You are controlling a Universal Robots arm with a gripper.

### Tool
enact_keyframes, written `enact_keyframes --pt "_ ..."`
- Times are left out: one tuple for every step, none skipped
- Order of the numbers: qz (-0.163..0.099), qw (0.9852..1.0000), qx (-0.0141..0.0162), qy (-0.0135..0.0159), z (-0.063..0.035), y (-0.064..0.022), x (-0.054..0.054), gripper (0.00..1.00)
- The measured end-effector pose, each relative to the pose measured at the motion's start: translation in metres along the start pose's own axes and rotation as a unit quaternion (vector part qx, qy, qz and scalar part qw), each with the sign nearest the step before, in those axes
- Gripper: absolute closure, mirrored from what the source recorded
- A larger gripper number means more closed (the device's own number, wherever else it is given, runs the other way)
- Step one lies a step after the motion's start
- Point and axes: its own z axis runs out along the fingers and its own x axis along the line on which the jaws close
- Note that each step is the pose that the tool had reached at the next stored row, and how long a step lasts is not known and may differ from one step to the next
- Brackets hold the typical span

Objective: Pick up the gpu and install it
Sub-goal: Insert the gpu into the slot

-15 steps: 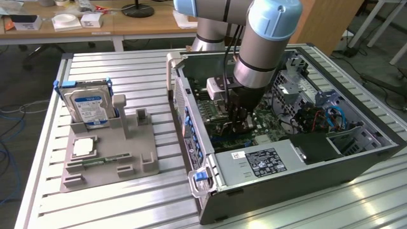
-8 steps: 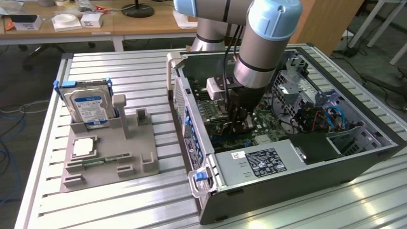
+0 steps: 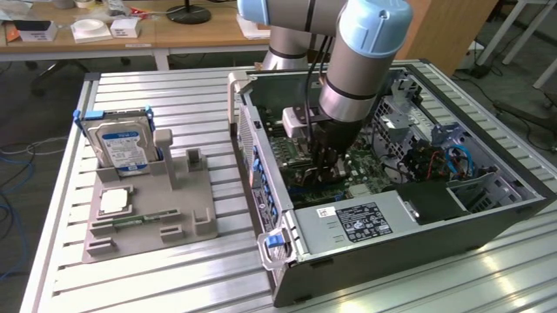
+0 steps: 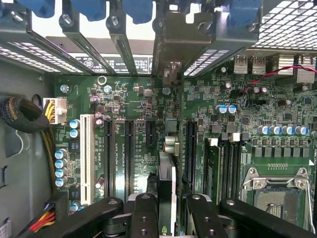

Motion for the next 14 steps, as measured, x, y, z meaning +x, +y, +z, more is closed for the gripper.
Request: enact_keyframes --pt "0.000 1.0000 0.0001 0.0000 0.0005 0.0001 0.0000 0.73" --pt "0.000 1.0000 0.0001 0.0000 0.0009 0.0002 0.0000 0.73" --pt "0.000 1.0000 0.0002 0.0000 0.0014 0.0004 0.0001 0.73" --pt "0.000 1.0000 0.0001 0.0000 0.0018 0.0006 0.0001 0.73" --pt "0.000 1.0000 0.0001 -0.0001 0.0021 0.0007 0.0001 0.73" --pt "0.000 1.0000 0.0000 0.0000 0.0022 0.0009 0.0001 0.73" --pt "0.000 1.0000 0.0000 0.0000 0.0023 0.0010 0.0001 0.73" --pt "0.000 1.0000 0.0000 0.0000 0.0023 0.0010 0.0001 0.73" --pt "0.000 1.0000 0.0000 0.0000 0.0023 0.0011 0.0001 0.73" --pt "0.000 1.0000 0.0000 0.0000 0.0024 0.0011 0.0001 0.73" --pt "0.000 1.0000 0.0000 0.0000 0.0024 0.0011 0.0001 0.73" --pt "0.000 1.0000 0.0000 0.0000 0.0024 0.0011 0.0001 0.73" --pt "0.000 1.0000 0.0001 -0.0001 0.0024 0.0012 0.0001 0.73" --pt "0.000 1.0000 0.0002 -0.0001 0.0025 0.0016 0.0000 0.73"
